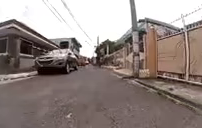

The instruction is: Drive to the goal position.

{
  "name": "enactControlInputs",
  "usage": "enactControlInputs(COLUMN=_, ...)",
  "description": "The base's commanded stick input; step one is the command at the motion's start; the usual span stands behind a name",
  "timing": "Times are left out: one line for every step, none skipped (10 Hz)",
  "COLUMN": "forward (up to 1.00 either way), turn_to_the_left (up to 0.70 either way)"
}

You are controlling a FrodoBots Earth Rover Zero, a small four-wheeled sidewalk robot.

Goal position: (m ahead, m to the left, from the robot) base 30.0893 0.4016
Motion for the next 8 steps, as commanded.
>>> enactControlInputs(forward=1.00, turn_to_the_left=0.00)
enactControlInputs(forward=1.00, turn_to_the_left=0.00)
enactControlInputs(forward=1.00, turn_to_the_left=0.00)
enactControlInputs(forward=1.00, turn_to_the_left=0.00)
enactControlInputs(forward=1.00, turn_to_the_left=0.00)
enactControlInputs(forward=1.00, turn_to_the_left=0.00)
enactControlInputs(forward=1.00, turn_to_the_left=0.00)
enactControlInputs(forward=1.00, turn_to_the_left=0.00)
